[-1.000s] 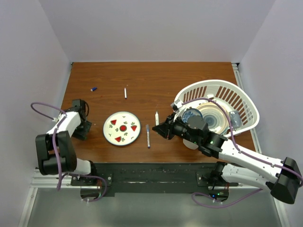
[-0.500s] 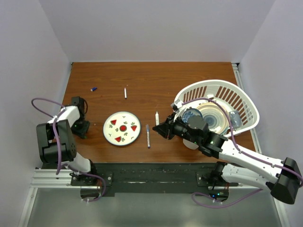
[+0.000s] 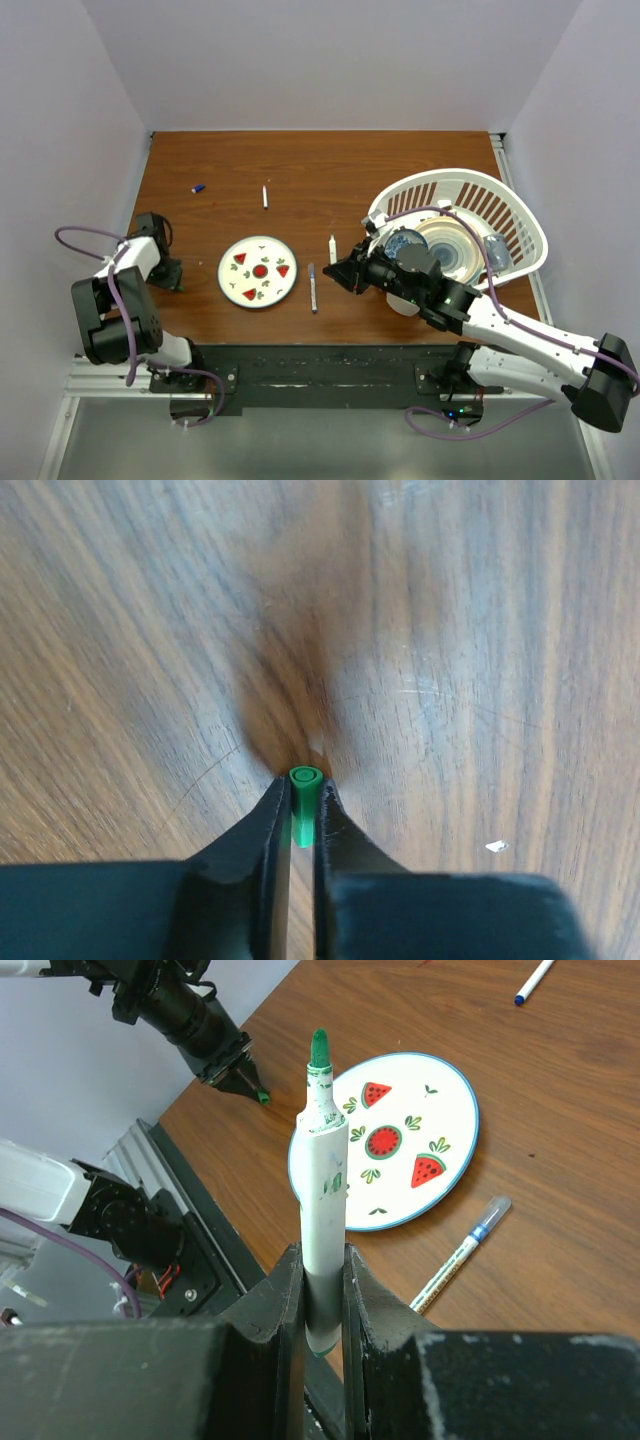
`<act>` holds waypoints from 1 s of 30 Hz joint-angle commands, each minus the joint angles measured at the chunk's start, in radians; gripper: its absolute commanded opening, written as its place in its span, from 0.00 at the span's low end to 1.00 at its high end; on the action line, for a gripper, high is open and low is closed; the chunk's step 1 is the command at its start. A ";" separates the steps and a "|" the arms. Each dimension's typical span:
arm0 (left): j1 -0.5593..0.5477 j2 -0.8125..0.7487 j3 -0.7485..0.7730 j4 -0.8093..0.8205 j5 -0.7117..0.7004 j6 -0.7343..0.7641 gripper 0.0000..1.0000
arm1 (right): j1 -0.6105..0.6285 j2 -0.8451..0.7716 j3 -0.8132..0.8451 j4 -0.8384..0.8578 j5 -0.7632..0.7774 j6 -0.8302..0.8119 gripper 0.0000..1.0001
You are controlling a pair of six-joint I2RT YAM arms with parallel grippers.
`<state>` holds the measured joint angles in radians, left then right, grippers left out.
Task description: Insert the pens into the pen caps
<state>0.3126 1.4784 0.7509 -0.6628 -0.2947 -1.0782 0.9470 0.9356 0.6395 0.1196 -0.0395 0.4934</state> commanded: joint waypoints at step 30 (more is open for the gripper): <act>-0.337 -0.503 -0.154 1.159 1.054 0.190 0.00 | -0.008 0.158 0.138 0.203 -0.298 0.042 0.00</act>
<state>0.0559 1.0344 0.6487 0.1364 0.6170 -0.7788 0.9413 1.0508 0.7280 0.1452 -0.2333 0.5159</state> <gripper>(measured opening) 0.059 0.157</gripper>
